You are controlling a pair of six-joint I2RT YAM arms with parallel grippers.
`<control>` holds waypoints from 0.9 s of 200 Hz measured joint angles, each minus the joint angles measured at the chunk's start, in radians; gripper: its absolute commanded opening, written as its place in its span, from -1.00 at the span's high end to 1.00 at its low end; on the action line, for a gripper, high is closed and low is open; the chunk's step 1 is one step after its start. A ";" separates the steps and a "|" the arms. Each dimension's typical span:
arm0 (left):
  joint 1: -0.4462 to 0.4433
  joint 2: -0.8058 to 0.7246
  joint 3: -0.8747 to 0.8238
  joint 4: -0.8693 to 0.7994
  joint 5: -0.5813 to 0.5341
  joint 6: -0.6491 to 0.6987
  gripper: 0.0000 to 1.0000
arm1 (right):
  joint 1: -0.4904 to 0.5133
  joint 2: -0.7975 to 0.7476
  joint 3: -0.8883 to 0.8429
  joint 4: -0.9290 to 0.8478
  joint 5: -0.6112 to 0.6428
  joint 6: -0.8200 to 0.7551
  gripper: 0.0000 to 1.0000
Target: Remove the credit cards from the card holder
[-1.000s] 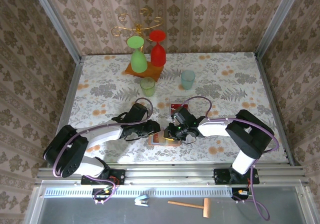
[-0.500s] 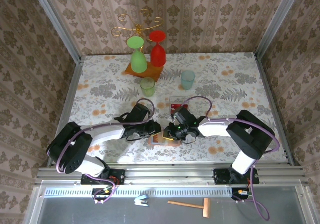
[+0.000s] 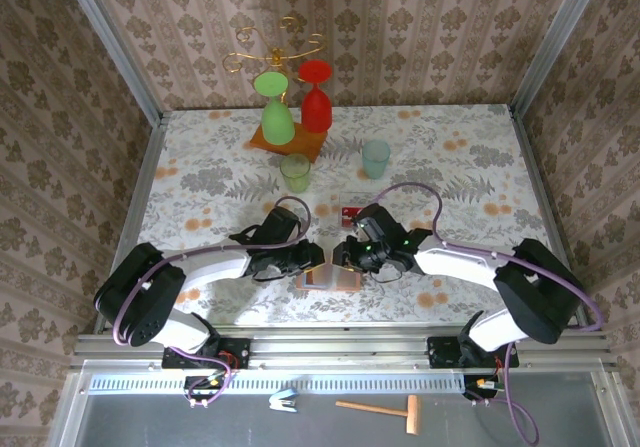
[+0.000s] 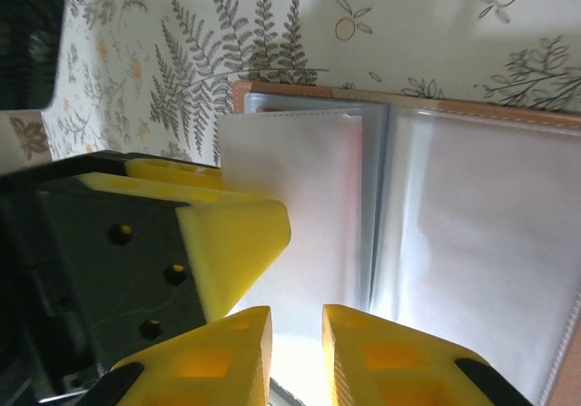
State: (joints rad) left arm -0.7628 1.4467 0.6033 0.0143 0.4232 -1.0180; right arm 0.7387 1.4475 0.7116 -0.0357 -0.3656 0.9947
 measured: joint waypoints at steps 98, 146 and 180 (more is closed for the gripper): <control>-0.047 0.030 0.083 -0.014 -0.001 0.000 0.19 | -0.097 -0.163 -0.048 -0.087 0.022 -0.027 0.55; -0.089 0.090 0.151 -0.031 -0.004 0.000 0.13 | -0.134 -0.208 -0.072 -0.109 0.021 -0.048 0.53; -0.115 0.137 0.196 -0.033 -0.005 0.000 0.12 | -0.161 -0.254 -0.089 -0.135 0.018 -0.066 0.51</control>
State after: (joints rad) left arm -0.8780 1.5833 0.7990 -0.0185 0.4187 -1.0176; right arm 0.5777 1.1938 0.6228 -0.1707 -0.3477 0.9287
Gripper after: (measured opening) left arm 0.440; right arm 0.240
